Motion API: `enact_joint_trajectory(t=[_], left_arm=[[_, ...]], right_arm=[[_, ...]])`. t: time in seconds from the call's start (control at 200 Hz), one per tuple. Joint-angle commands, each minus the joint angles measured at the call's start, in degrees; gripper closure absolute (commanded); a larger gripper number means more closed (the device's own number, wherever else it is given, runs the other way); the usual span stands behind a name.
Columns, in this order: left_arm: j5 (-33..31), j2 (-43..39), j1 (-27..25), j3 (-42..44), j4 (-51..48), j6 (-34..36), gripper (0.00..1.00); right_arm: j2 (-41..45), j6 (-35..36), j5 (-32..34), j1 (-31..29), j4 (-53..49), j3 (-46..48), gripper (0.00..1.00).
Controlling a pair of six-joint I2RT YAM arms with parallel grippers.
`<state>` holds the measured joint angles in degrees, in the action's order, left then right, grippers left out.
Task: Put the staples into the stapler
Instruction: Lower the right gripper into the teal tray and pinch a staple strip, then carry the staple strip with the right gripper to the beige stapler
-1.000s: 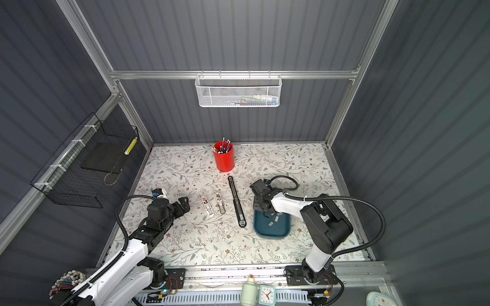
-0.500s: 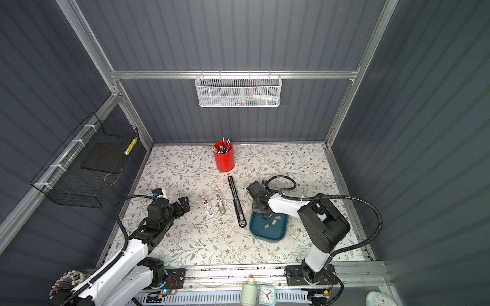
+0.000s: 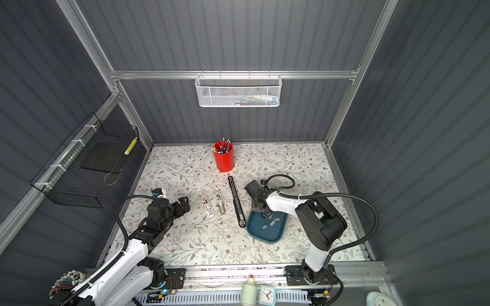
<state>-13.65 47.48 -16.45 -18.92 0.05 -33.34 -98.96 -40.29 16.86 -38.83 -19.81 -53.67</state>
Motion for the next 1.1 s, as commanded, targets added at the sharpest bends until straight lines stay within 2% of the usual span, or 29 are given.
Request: enact_joint_trajectory(t=[0.0, 0.275, 0.555, 0.69, 0.93, 1.096], left_arm=[[-1.02, -1.02, 0.1, -1.47, -0.76, 0.56, 0.0], [-2.8, -1.3, 0.1, -1.47, -1.78, -0.73, 0.0], [-8.77, -0.25, 0.1, -2.48, -5.62, -3.91, 0.0], [-9.31, 0.9, 0.1, -3.03, -6.25, -4.7, 0.0], [-7.58, 3.07, 0.1, -3.32, -5.43, -6.06, 0.0], [-5.31, 4.59, 0.1, -3.71, -4.67, -6.37, 0.0]], right_arm=[[-1.98, -0.66, -0.6, -0.22, -3.77, 2.04, 0.84], [2.6, -0.14, -0.12, -0.2, -2.96, 2.91, 0.85], [12.79, 2.02, 0.22, -0.34, -2.73, 5.27, 0.88], [18.89, 4.08, 0.54, -0.77, 0.66, 7.77, 0.89], [27.96, 12.22, 3.28, -5.5, 6.31, 9.53, 0.9], [28.98, 15.86, 3.3, -10.4, 12.29, 8.96, 0.9]])
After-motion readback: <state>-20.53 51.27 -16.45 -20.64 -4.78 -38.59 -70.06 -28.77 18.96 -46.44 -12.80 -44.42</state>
